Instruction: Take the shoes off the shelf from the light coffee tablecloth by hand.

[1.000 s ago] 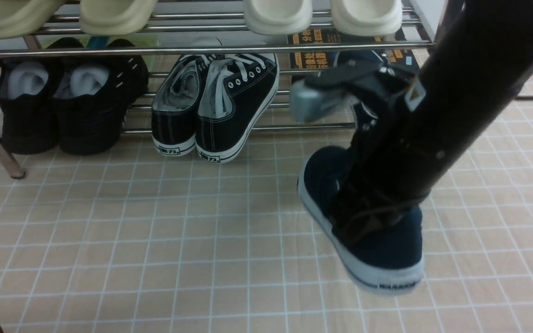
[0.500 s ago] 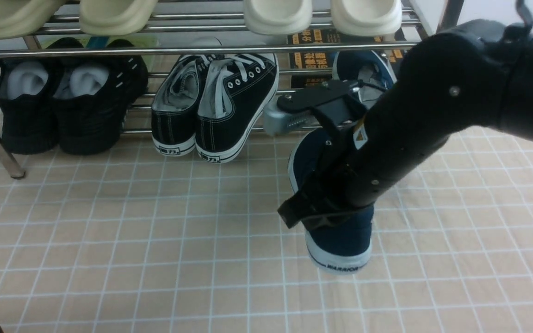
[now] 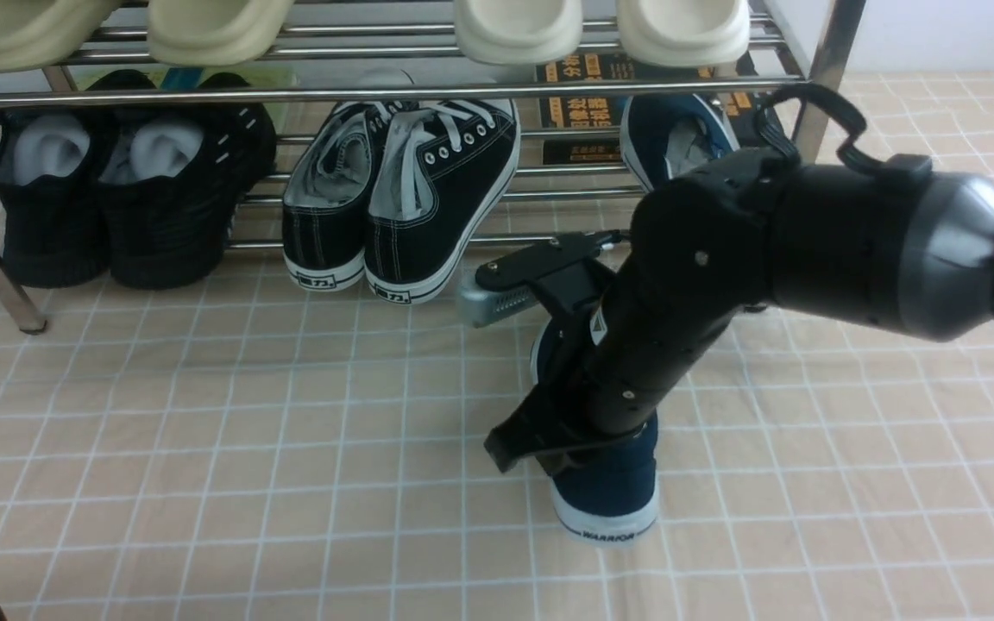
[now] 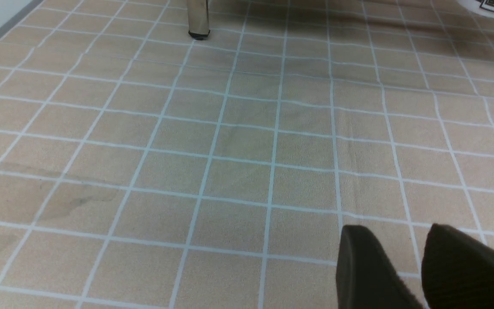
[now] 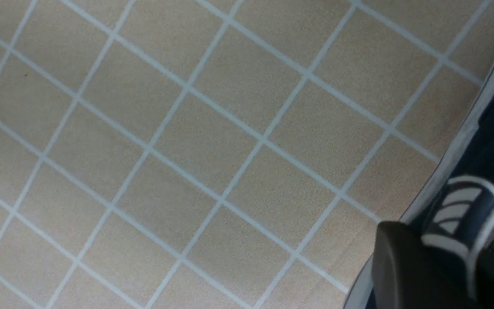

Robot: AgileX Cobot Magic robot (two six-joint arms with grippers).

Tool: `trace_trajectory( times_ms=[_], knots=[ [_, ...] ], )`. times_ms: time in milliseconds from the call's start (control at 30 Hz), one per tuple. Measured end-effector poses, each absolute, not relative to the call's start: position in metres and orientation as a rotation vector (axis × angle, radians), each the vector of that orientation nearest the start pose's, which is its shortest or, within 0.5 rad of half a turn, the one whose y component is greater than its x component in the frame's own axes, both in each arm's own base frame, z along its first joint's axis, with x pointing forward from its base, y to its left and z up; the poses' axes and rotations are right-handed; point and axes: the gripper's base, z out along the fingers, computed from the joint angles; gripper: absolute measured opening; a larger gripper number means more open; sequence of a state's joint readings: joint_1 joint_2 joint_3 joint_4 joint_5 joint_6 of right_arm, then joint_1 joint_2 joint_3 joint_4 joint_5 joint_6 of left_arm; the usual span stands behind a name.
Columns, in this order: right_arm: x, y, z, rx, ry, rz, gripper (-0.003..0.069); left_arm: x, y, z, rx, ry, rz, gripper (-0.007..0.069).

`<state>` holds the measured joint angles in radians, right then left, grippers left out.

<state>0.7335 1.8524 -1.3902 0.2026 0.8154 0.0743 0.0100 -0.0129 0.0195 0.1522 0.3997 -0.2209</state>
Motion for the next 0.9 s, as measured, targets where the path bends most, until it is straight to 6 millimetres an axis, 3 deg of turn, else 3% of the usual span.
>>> trace_trajectory(
  times_ms=[200,433,533,667,800,900],
  knots=[
    [0.282,0.275,0.224,-0.731,2.74,0.46,0.0093,0.052,0.006,0.172,-0.126,1.881,0.007,0.024],
    [0.28,0.279,0.232,-0.709,2.773,0.529,0.0296,0.052,0.006,0.172,-0.126,1.881,0.007,0.024],
    [0.281,0.281,0.248,-0.798,2.762,0.519,0.0325,0.052,0.006,0.172,-0.126,1.881,0.007,0.024],
    [0.286,0.283,0.276,-0.919,2.702,0.469,0.0255,0.052,0.006,0.172,-0.126,1.881,0.007,0.024],
    [0.304,0.273,0.306,-0.923,2.608,0.378,0.0017,0.052,0.006,0.172,-0.126,1.881,0.007,0.024],
    [0.32,0.261,0.318,-0.859,2.556,0.338,-0.0014,0.052,0.006,0.172,-0.126,1.881,0.007,0.024]
  ],
)
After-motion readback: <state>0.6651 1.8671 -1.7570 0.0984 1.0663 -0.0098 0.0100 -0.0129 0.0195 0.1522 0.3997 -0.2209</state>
